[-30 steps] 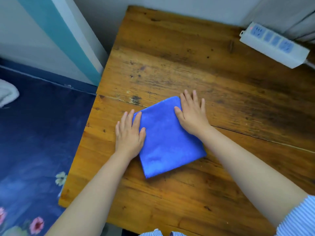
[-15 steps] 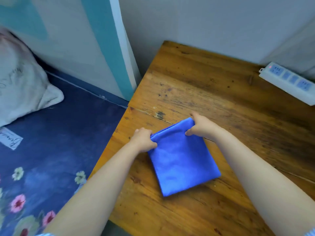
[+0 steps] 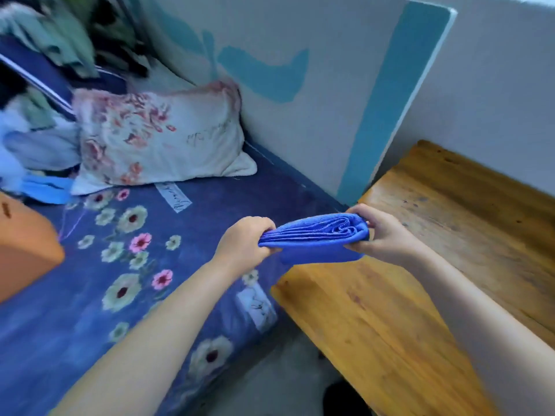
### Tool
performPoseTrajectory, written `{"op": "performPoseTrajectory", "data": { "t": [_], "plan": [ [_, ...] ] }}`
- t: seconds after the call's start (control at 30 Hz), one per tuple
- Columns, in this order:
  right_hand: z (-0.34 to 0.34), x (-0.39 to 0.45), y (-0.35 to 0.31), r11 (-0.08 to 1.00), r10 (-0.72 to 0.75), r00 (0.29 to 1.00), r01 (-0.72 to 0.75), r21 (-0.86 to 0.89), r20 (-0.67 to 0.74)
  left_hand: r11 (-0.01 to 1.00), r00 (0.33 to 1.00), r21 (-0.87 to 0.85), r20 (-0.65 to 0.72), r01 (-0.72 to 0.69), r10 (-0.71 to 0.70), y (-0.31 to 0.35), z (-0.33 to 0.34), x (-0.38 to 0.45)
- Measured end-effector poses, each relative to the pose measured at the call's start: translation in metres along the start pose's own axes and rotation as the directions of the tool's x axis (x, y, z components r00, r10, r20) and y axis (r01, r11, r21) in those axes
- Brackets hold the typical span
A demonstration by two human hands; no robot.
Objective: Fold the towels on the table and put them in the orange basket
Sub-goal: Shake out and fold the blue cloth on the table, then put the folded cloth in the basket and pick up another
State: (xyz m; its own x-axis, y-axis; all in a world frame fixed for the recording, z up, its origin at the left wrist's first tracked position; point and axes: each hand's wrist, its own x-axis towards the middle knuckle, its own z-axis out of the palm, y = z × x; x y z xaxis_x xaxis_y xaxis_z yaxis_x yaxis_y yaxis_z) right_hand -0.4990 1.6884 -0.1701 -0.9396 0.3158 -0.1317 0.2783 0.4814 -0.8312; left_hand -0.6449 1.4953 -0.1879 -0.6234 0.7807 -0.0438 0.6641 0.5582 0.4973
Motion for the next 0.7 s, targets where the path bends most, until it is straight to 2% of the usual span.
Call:
{"op": "performPoseTrajectory", "data": {
  "t": [0.17,0.27,0.33,0.4,0.5,0.7],
  "plan": [
    [0.098,-0.004,-0.11,0.984,-0.152,0.976,0.164,-0.066,0.154,0.994,0.982,0.059,-0.166,0.096,-0.085,-0.078,-0.097,-0.112],
    [0.153,-0.007,-0.164,0.942,-0.268,0.941,0.301,-0.149,0.205,0.987,0.969,0.065,-0.209,0.147,-0.13,-0.118,-0.14,-0.172],
    [0.194,-0.009,-0.197,0.881,-0.365,0.893,0.422,-0.212,0.262,0.98,0.957,0.07,-0.238,0.187,-0.166,-0.143,-0.168,-0.217],
    [0.23,-0.012,-0.23,0.791,-0.47,0.815,0.559,-0.247,0.338,0.967,0.928,0.045,-0.297,0.249,-0.225,-0.165,-0.192,-0.26],
    [0.266,-0.012,-0.265,0.683,-0.56,0.717,0.683,-0.258,0.414,0.951,0.892,0.003,-0.347,0.31,-0.29,-0.189,-0.217,-0.307],
    [0.318,0.013,-0.324,0.468,-0.575,0.533,0.836,-0.286,0.621,0.902,0.81,-0.078,-0.412,0.424,-0.417,-0.236,-0.246,-0.356]
  ]
}}
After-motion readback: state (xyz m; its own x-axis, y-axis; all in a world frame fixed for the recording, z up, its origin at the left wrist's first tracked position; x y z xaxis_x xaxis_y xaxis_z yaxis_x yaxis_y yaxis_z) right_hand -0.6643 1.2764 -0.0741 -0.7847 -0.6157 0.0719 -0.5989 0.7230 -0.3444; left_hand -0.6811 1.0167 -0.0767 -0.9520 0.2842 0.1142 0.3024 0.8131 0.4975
